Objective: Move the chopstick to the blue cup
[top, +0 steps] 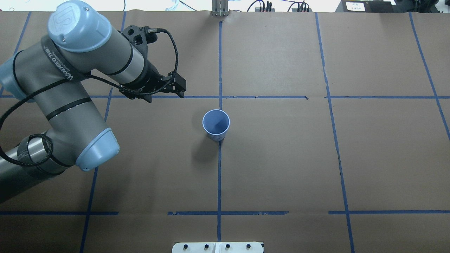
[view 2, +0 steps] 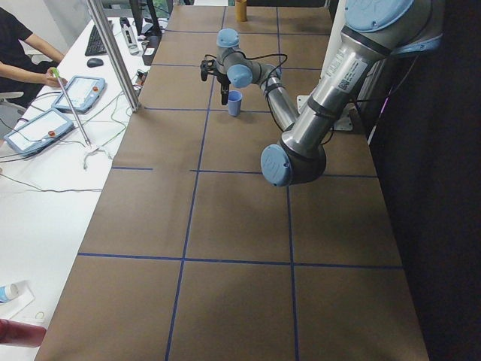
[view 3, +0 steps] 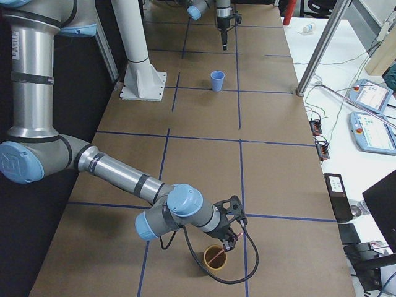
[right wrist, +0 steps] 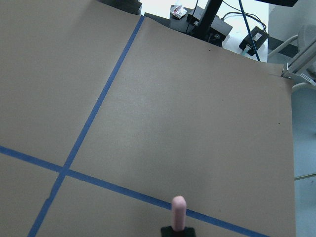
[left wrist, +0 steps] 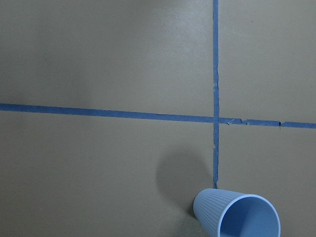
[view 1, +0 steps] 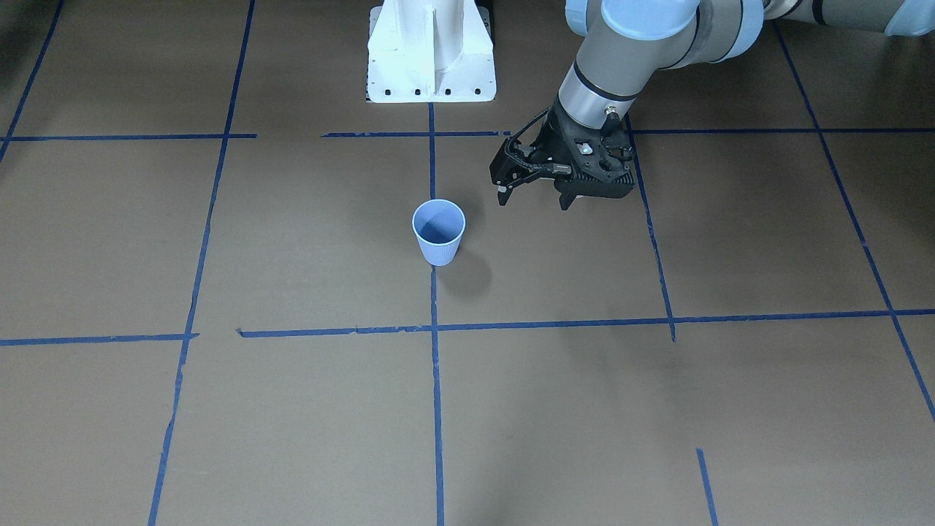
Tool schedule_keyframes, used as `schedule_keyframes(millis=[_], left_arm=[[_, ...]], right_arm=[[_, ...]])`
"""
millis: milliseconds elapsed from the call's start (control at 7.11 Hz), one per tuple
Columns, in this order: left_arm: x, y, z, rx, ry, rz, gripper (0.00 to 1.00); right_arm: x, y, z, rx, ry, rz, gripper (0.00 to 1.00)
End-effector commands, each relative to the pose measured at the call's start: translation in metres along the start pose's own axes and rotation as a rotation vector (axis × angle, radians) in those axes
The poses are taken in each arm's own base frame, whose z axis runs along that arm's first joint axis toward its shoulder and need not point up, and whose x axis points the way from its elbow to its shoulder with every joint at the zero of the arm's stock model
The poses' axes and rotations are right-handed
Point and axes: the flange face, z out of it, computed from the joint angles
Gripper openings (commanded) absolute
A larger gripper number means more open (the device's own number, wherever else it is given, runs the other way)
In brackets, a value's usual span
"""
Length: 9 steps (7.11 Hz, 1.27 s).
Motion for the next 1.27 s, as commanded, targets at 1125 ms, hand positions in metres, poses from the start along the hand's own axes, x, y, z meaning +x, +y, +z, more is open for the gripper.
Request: schedule_keyframes(millis=[1125], left_arm=[[-0.006,0.002,-0.003,0.005,0.002,0.004,1.0]], right_arm=[[-0.094,-0.141,-0.169,0.25,-0.029,0.214,0.0]])
